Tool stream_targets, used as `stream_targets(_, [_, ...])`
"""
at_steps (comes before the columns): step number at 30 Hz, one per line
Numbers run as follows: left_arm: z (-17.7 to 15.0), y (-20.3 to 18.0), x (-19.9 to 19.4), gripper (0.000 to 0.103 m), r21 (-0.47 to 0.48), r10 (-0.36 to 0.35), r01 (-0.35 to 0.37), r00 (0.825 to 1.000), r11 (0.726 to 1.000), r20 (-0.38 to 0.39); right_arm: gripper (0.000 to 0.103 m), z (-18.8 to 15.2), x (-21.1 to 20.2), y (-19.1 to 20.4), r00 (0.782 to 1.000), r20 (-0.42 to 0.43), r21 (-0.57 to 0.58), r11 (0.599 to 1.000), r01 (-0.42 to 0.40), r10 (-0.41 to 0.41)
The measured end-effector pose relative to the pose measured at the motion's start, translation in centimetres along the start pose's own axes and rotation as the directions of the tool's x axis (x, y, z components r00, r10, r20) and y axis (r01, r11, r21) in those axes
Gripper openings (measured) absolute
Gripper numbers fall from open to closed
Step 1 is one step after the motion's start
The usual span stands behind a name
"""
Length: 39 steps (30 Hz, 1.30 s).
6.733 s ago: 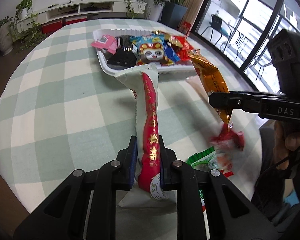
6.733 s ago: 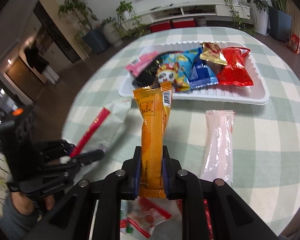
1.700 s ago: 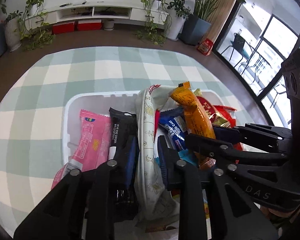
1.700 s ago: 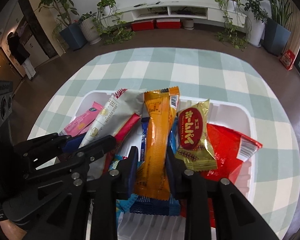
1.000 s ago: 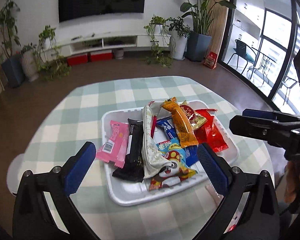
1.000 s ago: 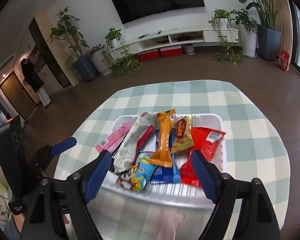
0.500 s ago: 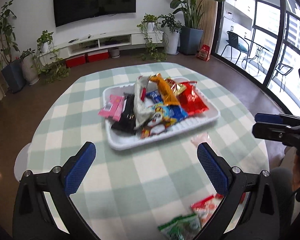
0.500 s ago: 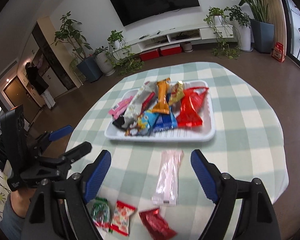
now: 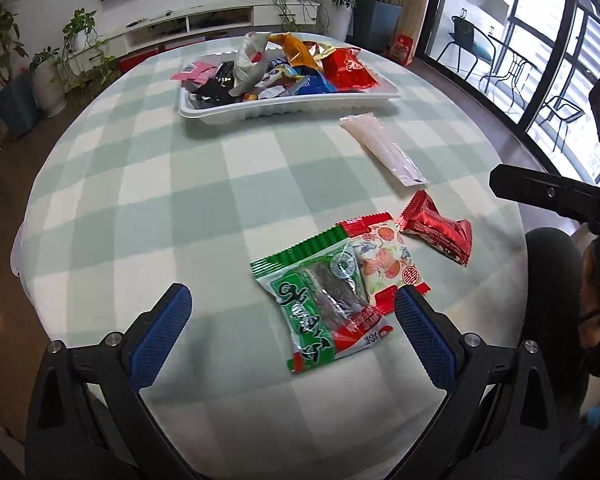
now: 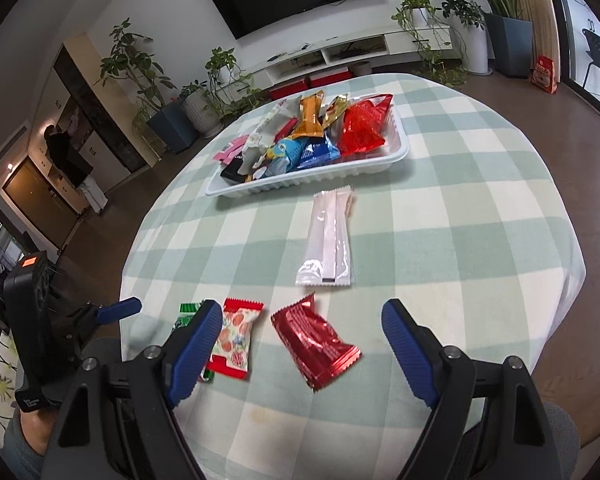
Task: Organize snacks
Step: 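Withdraw both tools from the tray back over the remaining snacks, then grasp the green packet with the left tool while the right tool grasps the red foil packet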
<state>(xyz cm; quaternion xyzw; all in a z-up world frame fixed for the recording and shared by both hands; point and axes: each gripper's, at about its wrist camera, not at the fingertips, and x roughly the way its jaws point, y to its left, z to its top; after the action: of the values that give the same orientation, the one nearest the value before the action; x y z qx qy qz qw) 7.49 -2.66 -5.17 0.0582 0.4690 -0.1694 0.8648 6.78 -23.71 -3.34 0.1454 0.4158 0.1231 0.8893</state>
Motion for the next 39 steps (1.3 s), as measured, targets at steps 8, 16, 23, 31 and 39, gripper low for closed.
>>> stream_targets(8, [0.4, 0.1, 1.8, 0.103, -0.01, 0.057, -0.058, 0.997, 0.998, -0.043, 0.085, -1.4, 0.1, 0.2, 1.0, -0.019, -0.006, 1.0, -0.018, 0.018])
stream_targets(16, [0.4, 2.2, 2.4, 0.103, -0.057, 0.071, -0.075, 0.995, 0.996, -0.069, 0.085, -2.2, 1.0, 0.1, 0.999, -0.047, -0.009, 1.0, -0.015, 0.014])
stream_targets(23, [1.4, 1.3, 3.8, 0.101, 0.015, 0.076, -0.074, 0.991, 0.997, -0.109, 0.085, -2.3, 1.6, 0.5, 0.998, -0.067, -0.022, 1.0, -0.018, 0.017])
stream_targets(31, [1.3, 2.3, 3.8, 0.065, 0.008, 0.018, -0.018, 0.995, 1.0, -0.098, 0.085, -2.4, 2.2, 0.6, 0.997, -0.082, -0.032, 0.999, -0.016, 0.013])
stream_targets(39, [1.6, 3.0, 3.4, 0.033, 0.012, -0.035, 0.036, 0.996, 0.999, -0.079, 0.083, -2.5, 2.6, 1.2, 0.995, -0.098, -0.075, 0.997, 0.0, -0.008])
